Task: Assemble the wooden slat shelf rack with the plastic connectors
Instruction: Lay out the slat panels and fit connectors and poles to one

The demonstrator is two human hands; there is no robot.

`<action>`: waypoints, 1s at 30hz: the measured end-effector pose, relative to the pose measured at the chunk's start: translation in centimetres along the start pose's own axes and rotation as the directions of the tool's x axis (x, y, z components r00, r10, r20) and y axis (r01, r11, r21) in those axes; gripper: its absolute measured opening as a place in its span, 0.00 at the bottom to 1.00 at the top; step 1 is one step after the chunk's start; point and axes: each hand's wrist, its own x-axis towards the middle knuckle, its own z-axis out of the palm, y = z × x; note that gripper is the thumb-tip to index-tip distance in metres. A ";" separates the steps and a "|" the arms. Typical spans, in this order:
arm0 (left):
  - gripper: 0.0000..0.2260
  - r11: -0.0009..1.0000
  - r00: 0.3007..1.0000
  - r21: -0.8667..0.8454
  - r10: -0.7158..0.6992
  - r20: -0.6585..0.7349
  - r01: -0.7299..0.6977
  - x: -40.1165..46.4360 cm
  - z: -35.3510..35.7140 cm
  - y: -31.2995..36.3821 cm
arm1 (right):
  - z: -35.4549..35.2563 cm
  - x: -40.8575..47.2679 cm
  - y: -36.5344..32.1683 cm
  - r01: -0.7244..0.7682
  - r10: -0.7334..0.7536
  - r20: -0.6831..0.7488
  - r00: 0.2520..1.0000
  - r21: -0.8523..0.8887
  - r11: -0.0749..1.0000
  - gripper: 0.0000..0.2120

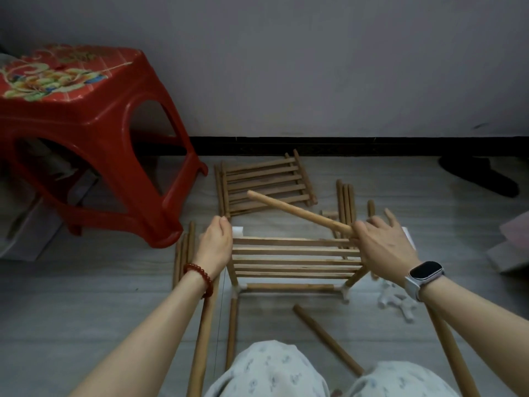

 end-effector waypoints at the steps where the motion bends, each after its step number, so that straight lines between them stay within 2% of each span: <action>1: 0.17 1.000 1.000 0.007 -0.005 -0.002 0.005 0.2 0.0 0.0 | -0.1 0.3 -0.3 -0.004 0.007 -0.055 0.998 0.066 0.998 0.07; 5: 0.17 0.999 0.999 0.035 -0.035 0.017 0.035 0.8 -1.2 -0.4 | -1.8 0.7 -1.7 0.044 0.031 -0.179 0.983 0.402 0.915 0.15; 10: 0.17 0.999 0.997 0.000 -0.041 0.063 0.041 0.7 -0.8 0.2 | -4.0 2.0 -2.7 0.089 0.049 -0.203 0.978 0.616 0.783 0.08; 14: 0.19 0.995 0.996 -0.089 -0.041 0.078 0.048 0.5 -0.7 0.0 | -4.6 3.0 -4.3 0.151 -0.076 -0.162 0.984 0.518 0.842 0.11; 18: 0.19 0.992 0.998 -0.116 -0.036 0.060 0.043 0.6 -0.7 -0.1 | -4.6 3.4 -3.8 0.137 -0.122 -0.063 0.990 0.385 0.913 0.05; 23: 0.16 0.998 0.999 -0.060 -0.009 0.032 0.011 0.7 -0.5 -0.3 | -3.6 2.4 -1.9 0.222 -0.222 -0.025 0.975 0.222 0.949 0.15; 30: 0.17 0.979 0.993 0.196 0.077 -0.088 -0.059 0.1 -0.3 -0.4 | -2.9 0.7 -0.2 0.217 -0.205 -0.091 0.975 0.163 0.962 0.13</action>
